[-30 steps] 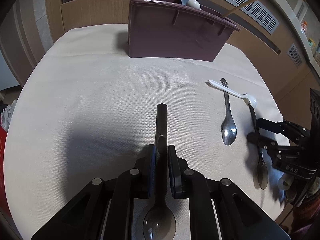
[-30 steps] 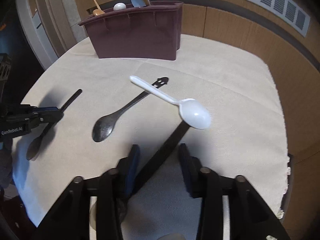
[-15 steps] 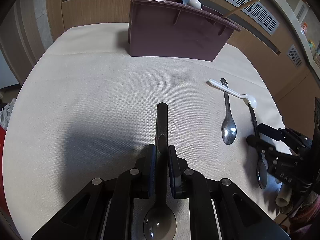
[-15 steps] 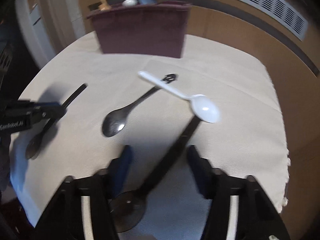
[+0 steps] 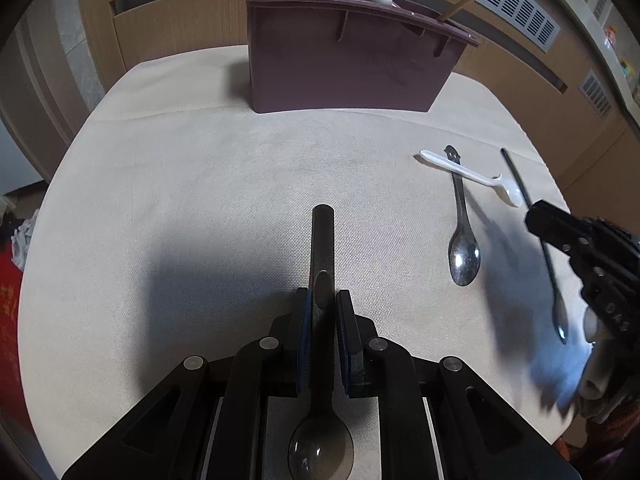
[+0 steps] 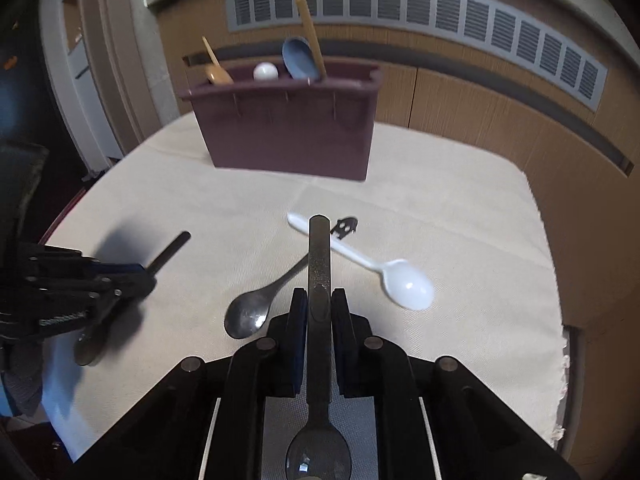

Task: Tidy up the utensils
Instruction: 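Grasp the black-handled spoon with the right tool while the left tool holds its spoon, then lift both black-handled spoons and carry them over the caddy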

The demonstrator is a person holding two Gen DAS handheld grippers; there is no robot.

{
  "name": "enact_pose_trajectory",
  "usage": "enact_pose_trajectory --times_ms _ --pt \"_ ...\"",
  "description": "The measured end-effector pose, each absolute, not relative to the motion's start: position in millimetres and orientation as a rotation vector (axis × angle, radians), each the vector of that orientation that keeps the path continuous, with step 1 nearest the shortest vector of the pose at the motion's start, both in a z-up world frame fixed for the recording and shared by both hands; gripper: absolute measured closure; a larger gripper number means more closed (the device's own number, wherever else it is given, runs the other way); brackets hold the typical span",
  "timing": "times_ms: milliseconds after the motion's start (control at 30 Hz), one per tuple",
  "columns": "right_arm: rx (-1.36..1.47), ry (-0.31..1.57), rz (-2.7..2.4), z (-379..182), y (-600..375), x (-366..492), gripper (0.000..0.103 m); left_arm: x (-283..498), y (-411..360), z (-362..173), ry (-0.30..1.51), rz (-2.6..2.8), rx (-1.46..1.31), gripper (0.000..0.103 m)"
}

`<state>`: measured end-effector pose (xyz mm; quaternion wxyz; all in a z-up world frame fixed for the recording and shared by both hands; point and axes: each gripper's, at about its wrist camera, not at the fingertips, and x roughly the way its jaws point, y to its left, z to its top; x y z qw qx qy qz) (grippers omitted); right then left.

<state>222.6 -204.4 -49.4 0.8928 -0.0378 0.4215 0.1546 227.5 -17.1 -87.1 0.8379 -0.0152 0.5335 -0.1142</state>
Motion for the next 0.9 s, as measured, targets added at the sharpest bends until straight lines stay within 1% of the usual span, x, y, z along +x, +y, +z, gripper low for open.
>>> enact_pose_trajectory --times_ms 167,267,367,533,633,800,900 --pt "-0.045 0.852 0.314 -43.5 -217.9 221.0 0.092 243.0 -15.7 -87.0 1.202 -0.261 -0.064 0.090" --pt "-0.010 0.842 0.307 -40.4 -226.5 219.7 0.092 245.2 -14.7 -85.8 1.184 -0.262 -0.075 0.091" --pt "0.032 0.821 0.306 -36.3 -235.9 215.0 0.092 235.8 -10.3 -76.0 1.109 -0.266 -0.130 0.091" --pt "0.051 0.797 0.298 -26.7 -246.6 209.6 0.092 209.0 -2.4 -39.3 0.924 -0.284 -0.216 0.093" --pt "0.073 0.777 0.299 -19.6 -250.2 207.2 0.092 198.2 -2.3 -22.6 0.849 -0.289 -0.214 0.097" --pt "0.085 0.748 0.303 -9.1 -249.0 203.9 0.092 195.9 -3.9 -11.6 0.803 -0.301 -0.179 0.098" --pt "0.061 0.748 0.291 -8.1 -246.4 203.5 0.092 203.8 -2.4 -17.5 0.854 -0.299 -0.181 0.097"
